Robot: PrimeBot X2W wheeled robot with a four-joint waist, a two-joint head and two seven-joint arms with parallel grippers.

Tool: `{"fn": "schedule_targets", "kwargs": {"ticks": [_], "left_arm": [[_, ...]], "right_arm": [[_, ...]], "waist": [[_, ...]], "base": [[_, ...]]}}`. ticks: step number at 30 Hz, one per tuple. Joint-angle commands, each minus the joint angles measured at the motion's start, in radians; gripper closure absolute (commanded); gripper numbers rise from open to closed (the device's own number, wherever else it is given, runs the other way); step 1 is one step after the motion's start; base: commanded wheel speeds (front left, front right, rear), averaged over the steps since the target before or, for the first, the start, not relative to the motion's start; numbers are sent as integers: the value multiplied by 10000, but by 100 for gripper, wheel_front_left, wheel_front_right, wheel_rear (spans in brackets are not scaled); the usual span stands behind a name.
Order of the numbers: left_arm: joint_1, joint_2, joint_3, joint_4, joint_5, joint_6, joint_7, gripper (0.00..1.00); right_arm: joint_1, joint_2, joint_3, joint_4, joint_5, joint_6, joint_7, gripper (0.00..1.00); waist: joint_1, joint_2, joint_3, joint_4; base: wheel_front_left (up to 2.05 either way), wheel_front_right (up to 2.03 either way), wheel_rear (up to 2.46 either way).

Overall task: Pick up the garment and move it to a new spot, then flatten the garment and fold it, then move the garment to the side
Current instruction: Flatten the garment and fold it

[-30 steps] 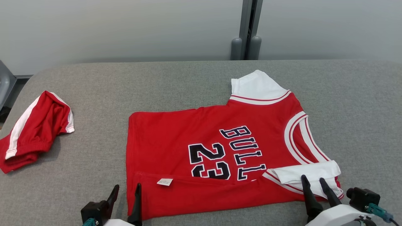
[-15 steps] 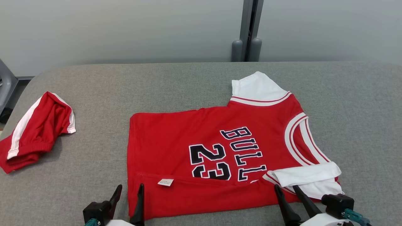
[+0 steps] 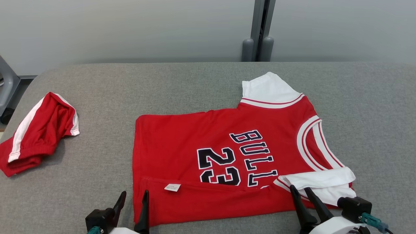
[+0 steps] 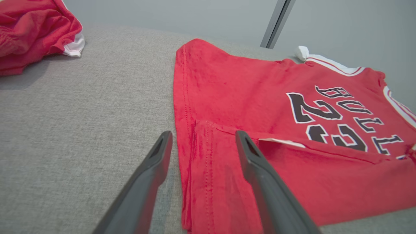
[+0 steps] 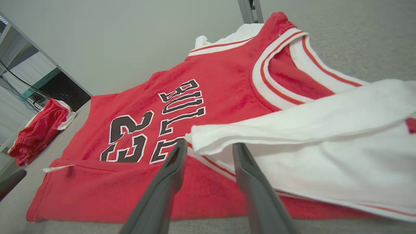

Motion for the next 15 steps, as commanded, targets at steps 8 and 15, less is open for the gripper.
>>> {"fn": "schedule_targets", "kwargs": {"ticks": [8,15], "left_arm": [[-131,48,10,-45,-52,-8,-17,0],[-197,48,15,-79,-28,-15,-17,0]], "right_arm": [[-272,133,-286,142,106,-3,-3,100],[-763,180,-579,80,-183,-3,-1,100]], "waist": [[0,0,102,-26],[0,0,187,44]], "base": [[0,0,0],[0,0,0]]}}
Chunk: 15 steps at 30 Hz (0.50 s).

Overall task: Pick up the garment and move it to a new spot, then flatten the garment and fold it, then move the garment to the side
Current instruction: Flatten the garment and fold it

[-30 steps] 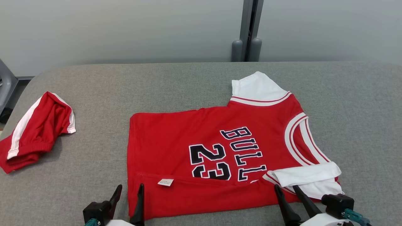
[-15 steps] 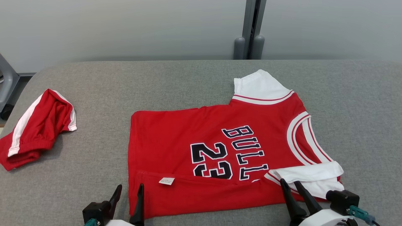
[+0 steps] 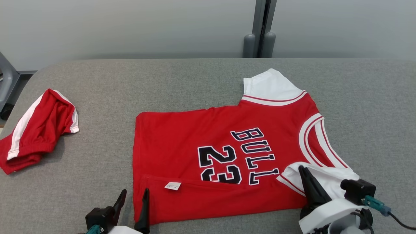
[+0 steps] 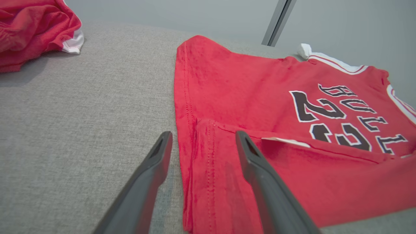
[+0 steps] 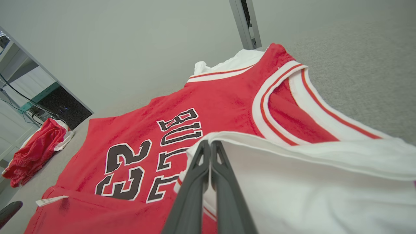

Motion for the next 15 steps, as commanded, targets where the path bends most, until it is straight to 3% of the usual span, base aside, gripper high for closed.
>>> {"fn": "schedule_targets", "kwargs": {"ticks": [1,4,5,7,15], "left_arm": [[-171,48,23,-49,-19,-22,-17,0],[-279,48,-27,-56,-16,-53,-17,0],[-327,48,-52,-49,-9,-60,-17,0],[-444,51,-111,-24,-3,-88,-19,0],[-965,48,-174,-141,52,-19,-17,0]], "right_arm": [[-368,-38,-107,66,-193,-3,-1,100],[-961,-48,-46,437,-558,-3,-1,100],[-1184,-53,21,620,-693,-3,-1,81],[-1663,-65,94,1043,-962,-3,1,0],[-2832,-34,-198,1543,-1960,-3,-1,0]], "waist": [[0,0,54,21],[0,0,172,79],[0,0,221,110],[0,0,320,190],[0,0,503,361]], "base": [[0,0,0],[0,0,0],[0,0,0],[0,0,0],[0,0,0]]}}
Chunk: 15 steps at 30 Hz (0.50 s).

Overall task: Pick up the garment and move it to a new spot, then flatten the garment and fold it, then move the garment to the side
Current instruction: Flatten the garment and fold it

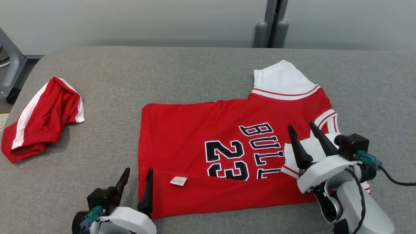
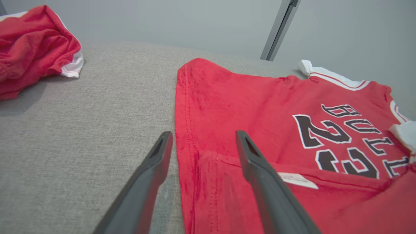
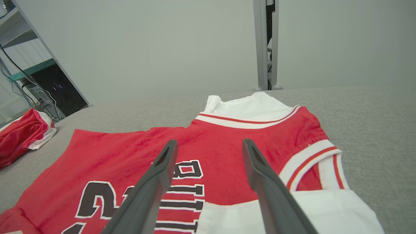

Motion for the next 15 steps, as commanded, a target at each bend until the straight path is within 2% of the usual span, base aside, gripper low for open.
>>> {"fn": "schedule_targets", "kwargs": {"ticks": [1,11,15], "left_arm": [[-248,48,84,-86,53,64,-17,0],[-1195,48,458,9,375,316,-17,0],[-2090,46,555,489,604,465,-17,0]], "right_arm": [[-98,-43,-220,-62,-177,-3,-3,0],[209,-8,-1857,-1107,-1471,-3,-3,0],[-22,54,-2125,-1267,-1807,-3,-1,0]], "waist": [[0,0,15,-9],[0,0,244,-269],[0,0,585,-328]], "base": [[0,0,0],[0,0,0],[0,0,0]]}}
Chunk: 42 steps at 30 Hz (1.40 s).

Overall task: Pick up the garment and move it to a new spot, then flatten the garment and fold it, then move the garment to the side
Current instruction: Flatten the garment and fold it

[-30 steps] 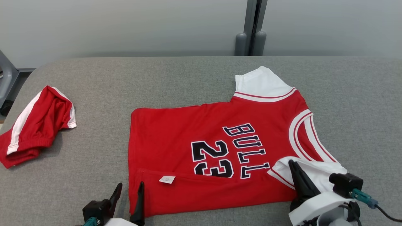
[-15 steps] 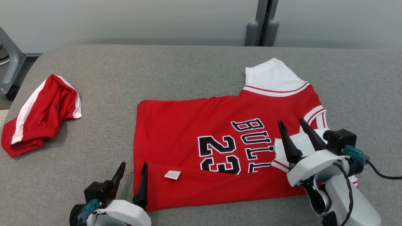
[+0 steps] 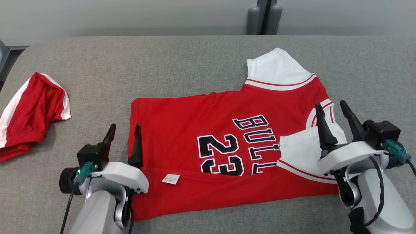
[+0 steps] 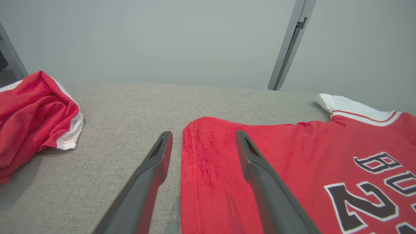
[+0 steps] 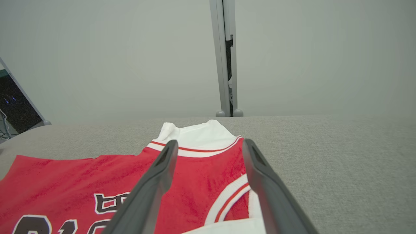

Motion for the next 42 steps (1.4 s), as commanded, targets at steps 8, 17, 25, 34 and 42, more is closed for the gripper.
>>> {"fn": "schedule_targets", "kwargs": {"ticks": [8,17,25,34,42], "left_arm": [[-2883,87,-22,2854,363,8,-14,0],[-4870,361,-109,5404,333,-189,151,0],[-5556,340,-446,6648,406,-465,232,20],[-5910,196,-661,6741,355,-484,36,100],[-5997,87,-954,5799,240,-445,-31,100]], "right_arm": [[-946,52,33,-8,-237,-3,-1,0],[-1489,67,380,-41,-58,-3,-1,0],[-2077,-75,464,279,-174,-3,-1,0],[-3594,-705,863,1670,-105,-3,397,0],[-5692,-1368,1241,3318,5,-3,1803,0]], "waist": [[0,0,1050,-174],[0,0,1616,-458],[0,0,1814,-449],[0,0,1986,0],[0,0,2474,752]], "base": [[0,0,0],[0,0,0],[0,0,0],[0,0,0],[0,0,0]]}}
